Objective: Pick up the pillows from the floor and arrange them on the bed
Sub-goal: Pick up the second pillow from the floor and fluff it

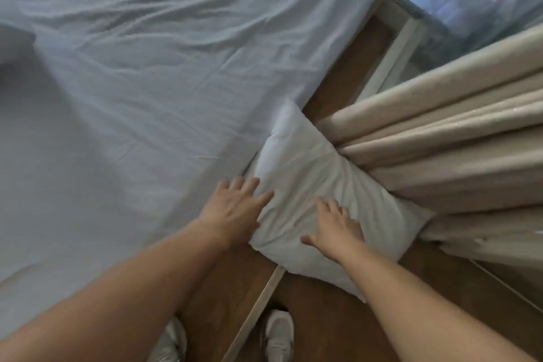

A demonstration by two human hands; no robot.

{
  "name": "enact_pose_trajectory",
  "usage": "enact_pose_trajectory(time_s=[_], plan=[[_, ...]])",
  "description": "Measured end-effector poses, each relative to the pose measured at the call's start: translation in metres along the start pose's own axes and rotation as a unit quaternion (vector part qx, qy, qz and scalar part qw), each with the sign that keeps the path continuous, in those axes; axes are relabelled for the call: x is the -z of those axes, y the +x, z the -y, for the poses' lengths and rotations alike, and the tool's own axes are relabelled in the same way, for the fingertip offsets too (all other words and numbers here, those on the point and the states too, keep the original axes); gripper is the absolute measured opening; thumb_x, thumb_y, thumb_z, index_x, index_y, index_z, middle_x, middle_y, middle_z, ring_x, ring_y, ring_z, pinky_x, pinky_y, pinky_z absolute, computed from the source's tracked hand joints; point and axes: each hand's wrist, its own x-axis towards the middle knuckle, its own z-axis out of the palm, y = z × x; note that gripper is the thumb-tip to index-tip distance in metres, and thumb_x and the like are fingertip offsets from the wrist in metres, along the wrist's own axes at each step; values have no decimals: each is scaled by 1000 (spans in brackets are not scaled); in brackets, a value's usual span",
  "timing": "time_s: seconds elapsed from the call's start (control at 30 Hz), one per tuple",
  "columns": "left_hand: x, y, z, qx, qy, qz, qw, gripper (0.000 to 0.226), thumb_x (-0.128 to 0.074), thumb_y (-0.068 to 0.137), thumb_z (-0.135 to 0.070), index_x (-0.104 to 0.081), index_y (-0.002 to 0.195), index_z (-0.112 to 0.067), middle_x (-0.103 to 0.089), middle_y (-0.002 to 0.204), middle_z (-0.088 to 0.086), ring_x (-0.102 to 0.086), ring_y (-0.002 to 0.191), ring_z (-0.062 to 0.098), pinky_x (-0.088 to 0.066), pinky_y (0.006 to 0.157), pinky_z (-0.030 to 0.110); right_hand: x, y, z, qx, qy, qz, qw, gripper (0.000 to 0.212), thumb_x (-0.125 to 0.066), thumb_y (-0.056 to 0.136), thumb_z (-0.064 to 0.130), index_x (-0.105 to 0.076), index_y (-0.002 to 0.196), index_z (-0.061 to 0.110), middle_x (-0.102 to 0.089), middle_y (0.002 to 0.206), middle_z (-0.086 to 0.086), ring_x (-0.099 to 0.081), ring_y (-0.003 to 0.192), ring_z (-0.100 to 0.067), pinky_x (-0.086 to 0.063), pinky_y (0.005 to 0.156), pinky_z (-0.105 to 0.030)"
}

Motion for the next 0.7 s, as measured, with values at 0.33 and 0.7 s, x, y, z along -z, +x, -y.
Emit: enact_pose_trajectory(time_s=[0.33, 0.7], plan=[[-141, 193, -64, -18, 240, 2, 971, 147, -69, 49, -76, 24, 145, -17, 19, 154, 29, 26, 137, 48, 18, 102, 73, -123, 125, -189, -68, 66, -6, 995, 153, -80, 42, 70, 26, 144, 29, 21, 158, 3, 8, 145, -29, -12, 112, -63], [-121, 202, -58, -79, 145, -44, 985, 28, -63, 85, -41, -62, 105, -21, -71, 102, 3, -65, 93, 28, -29, 68, 31, -140, 147, -181, -112, 196, -219, 949, 15, -66, 82, 27, -64, 72, 16, -67, 76, -15, -62, 76, -38, -41, 60, -33]])
